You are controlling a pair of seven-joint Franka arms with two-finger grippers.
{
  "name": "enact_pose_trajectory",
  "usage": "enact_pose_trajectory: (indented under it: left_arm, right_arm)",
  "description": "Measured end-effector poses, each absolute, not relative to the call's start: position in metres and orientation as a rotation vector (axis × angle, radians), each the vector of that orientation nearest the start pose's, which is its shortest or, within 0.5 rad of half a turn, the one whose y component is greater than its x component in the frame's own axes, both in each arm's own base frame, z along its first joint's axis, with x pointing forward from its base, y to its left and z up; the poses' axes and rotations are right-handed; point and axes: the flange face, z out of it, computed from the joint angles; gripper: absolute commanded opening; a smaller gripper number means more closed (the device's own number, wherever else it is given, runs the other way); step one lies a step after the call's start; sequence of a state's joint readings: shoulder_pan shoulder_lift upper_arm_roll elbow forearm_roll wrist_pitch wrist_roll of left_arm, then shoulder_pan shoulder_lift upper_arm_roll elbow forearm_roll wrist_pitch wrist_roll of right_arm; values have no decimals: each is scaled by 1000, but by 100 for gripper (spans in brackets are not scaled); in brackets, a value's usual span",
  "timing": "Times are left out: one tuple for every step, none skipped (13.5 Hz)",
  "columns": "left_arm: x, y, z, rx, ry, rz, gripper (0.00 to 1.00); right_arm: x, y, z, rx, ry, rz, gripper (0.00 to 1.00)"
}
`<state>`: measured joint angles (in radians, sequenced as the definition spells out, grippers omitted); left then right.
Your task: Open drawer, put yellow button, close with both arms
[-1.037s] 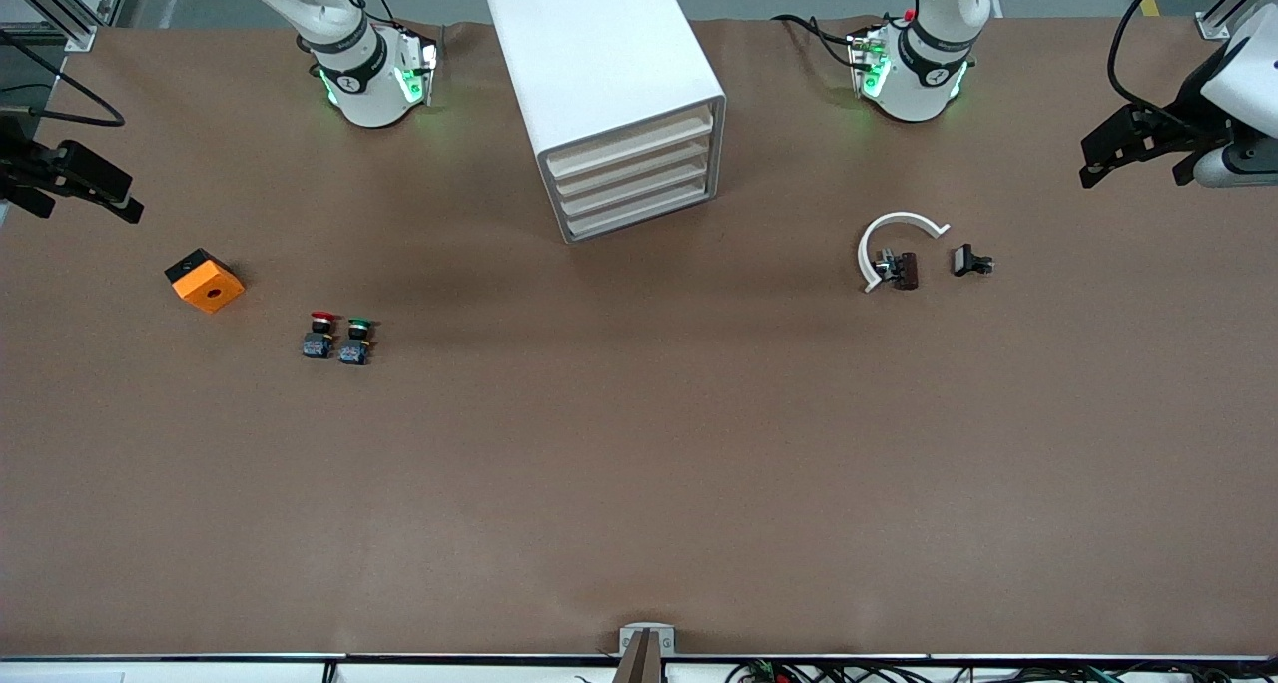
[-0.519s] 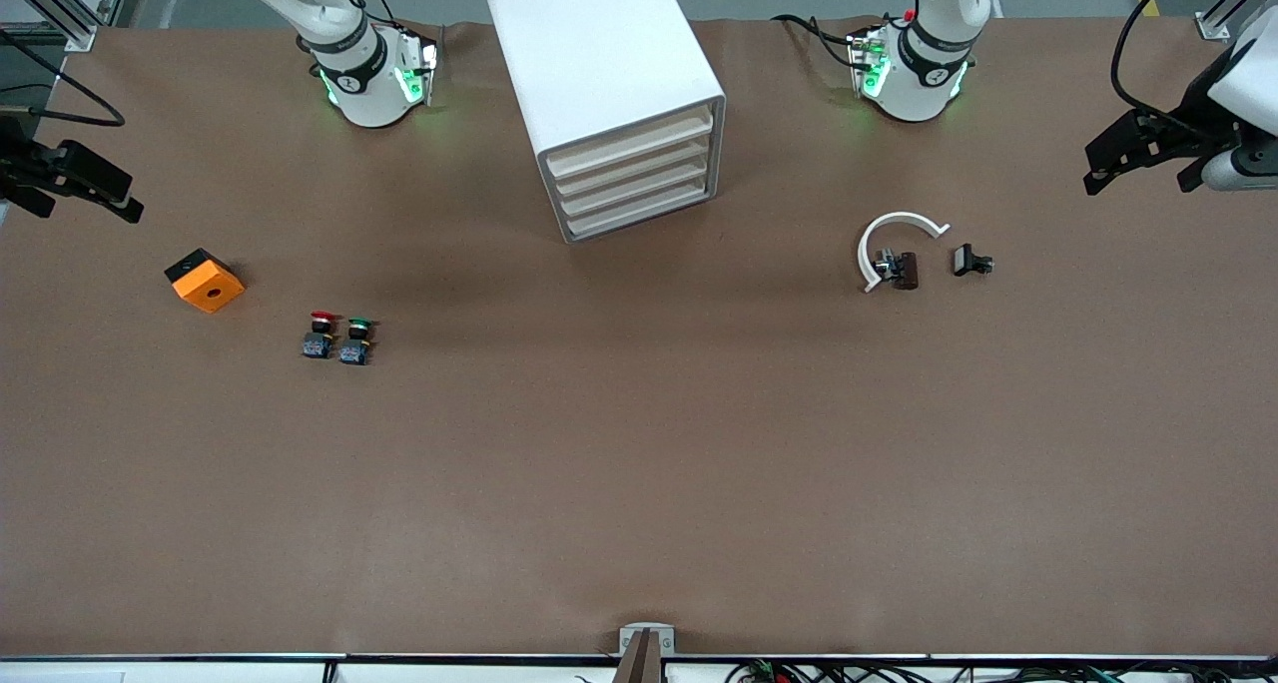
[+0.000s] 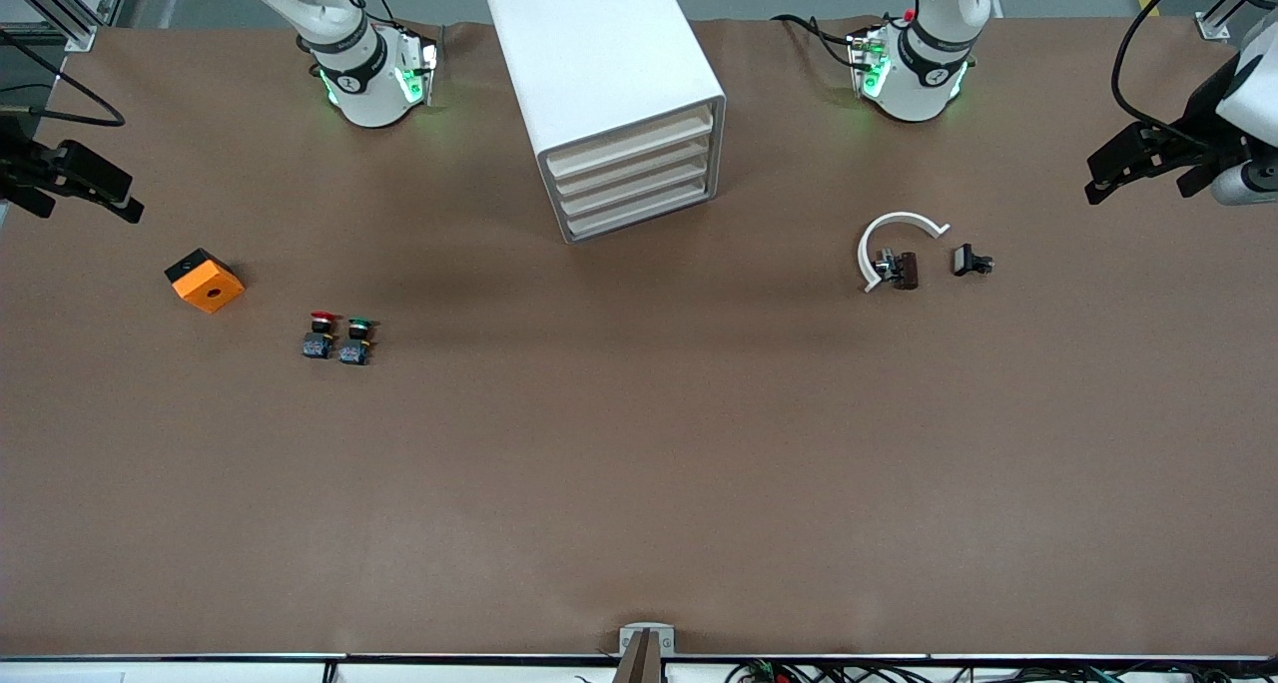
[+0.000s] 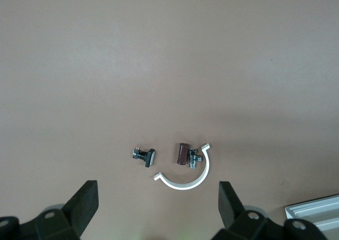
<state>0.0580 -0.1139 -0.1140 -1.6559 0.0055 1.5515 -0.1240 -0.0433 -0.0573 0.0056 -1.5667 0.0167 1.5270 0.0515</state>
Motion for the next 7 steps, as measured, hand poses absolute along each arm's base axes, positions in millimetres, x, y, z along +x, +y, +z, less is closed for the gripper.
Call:
enact_pose_trajectory:
  left_arm:
    - [515, -32, 643, -3122, -110, -12, 100]
    - [515, -32, 643, -3121, -112, -7, 100]
    - [514, -31, 643, -3121, -113, 3, 100]
    - [514, -31, 643, -3121, -115, 10, 100]
    - [514, -30, 643, -3120, -118, 14, 100]
    - [514, -28, 643, -3120, -124, 15, 100]
    - [514, -25, 643, -3120, -133, 15, 100]
  right_arm:
    - [532, -18, 654, -3122, 138, -27, 100]
    - [532, -18, 654, -3122, 138, -27, 100]
    - [532, -18, 654, -3122, 138, -27, 100]
    - [532, -18, 654, -3122, 137, -27, 100]
    - [532, -18, 654, -3122, 137, -27, 100]
    - [532, -18, 654, -3122, 137, -27, 100]
    - [532, -18, 654, -3122, 137, -27, 100]
